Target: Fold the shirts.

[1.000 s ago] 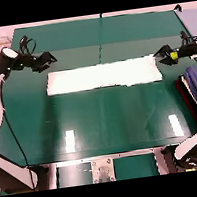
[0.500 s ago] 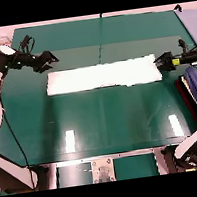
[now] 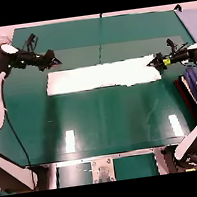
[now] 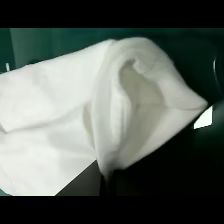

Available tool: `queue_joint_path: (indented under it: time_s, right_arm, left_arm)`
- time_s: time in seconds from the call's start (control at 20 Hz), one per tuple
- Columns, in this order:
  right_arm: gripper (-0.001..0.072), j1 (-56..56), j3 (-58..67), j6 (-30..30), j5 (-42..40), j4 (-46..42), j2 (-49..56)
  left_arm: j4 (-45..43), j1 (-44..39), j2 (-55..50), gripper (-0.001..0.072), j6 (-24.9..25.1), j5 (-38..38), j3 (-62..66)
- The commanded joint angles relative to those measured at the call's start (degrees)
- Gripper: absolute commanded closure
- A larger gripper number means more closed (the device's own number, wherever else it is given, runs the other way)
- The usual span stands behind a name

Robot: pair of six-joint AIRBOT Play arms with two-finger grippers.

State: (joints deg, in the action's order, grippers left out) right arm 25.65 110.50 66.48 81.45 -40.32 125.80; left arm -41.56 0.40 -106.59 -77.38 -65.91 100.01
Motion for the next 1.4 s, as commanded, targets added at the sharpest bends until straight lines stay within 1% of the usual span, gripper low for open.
queue_joint_path:
  time_s: [0.0, 0.1, 0.15, 0.25, 0.35, 0.4, 0.5, 0.55, 0.7, 0.9, 1.0, 1.05, 1.1, 1.15, 1.25, 1.3, 1.35]
  right_arm:
    - [0.0695, -0.5, 2.0, 1.2, 1.7, 1.3, -1.7]
    - [0.0696, -0.5, 2.0, 2.1, 2.0, 1.3, -4.9]
    - [0.0696, -0.7, 2.0, 2.1, 2.7, 1.3, -6.8]
    - [0.0696, -1.6, 2.0, 3.7, 4.9, 1.4, -11.1]
    - [0.0696, -3.1, 2.0, 5.2, 7.2, 1.4, -15.4]
    - [0.0696, -4.2, 2.0, 6.0, 8.1, 1.4, -17.6]
    - [0.0696, -6.6, 2.1, 7.5, 8.6, 1.4, -21.7]
    - [0.0696, -7.9, 2.1, 8.1, 8.7, 1.4, -23.7]
    - [0.0696, -11.5, 2.1, 8.3, 8.6, 1.4, -28.1]
    - [0.0696, -14.1, 2.2, 8.9, 8.2, 1.3, -29.7]
    - [0.0696, -14.7, 2.1, 9.9, 8.2, 1.3, -29.7]
    - [0.0695, -15.0, 2.1, 10.6, 8.2, 1.3, -29.7]
    - [0.0695, -15.4, 2.1, 11.2, 8.2, 1.3, -29.7]
    - [0.0695, -16.0, 2.1, 11.9, 8.2, 1.3, -29.7]
    - [0.0696, -17.7, 2.1, 13.9, 7.6, 1.3, -29.7]
    - [0.0696, -19.1, 2.1, 15.0, 6.5, 1.3, -29.7]
    - [0.0695, -21.1, 2.1, 16.2, 4.5, 1.3, -29.7]
  left_arm:
    - [0.4, -5.1, 0.0, 0.0684, 3.5, 4.6, 0.0]
    - [0.0, -10.4, -0.3, 0.0683, 6.7, 10.0, -0.1]
    - [-1.2, -13.2, -0.7, 0.0683, 7.4, 12.8, -0.1]
    - [-3.5, -19.2, -2.6, 0.0683, 7.4, 18.5, 0.0]
    - [-3.5, -24.4, -5.3, 0.0683, 7.3, 23.3, 0.0]
    - [-3.5, -26.9, -7.0, 0.0684, 6.8, 25.5, 0.0]
    - [-3.4, -30.7, -9.7, 0.0683, 3.7, 28.9, 0.0]
    - [-3.2, -32.2, -10.7, 0.0683, 2.8, 30.4, 0.0]
    - [-2.4, -34.7, -12.9, 0.0683, 1.0, 31.5, 0.3]
    - [1.5, -34.8, -14.2, 0.0683, 0.9, 30.3, 0.9]
    - [-0.5, -33.9, -14.1, 0.0683, 1.4, 25.7, 3.5]
    - [-2.6, -32.5, -13.8, 0.0683, 1.4, 21.3, 5.8]
    - [-5.2, -30.8, -13.7, 0.0683, 1.3, 15.7, 9.0]
    - [-8.6, -28.5, -13.7, 0.0683, 1.3, 8.4, 13.2]
    - [-16.2, -23.4, -13.4, 0.0684, -0.9, -6.7, 21.8]
    - [-19.3, -20.8, -11.9, 0.0684, -1.3, -11.2, 23.3]
    - [-22.5, -17.8, -9.6, 0.0683, -1.2, -13.7, 23.0]
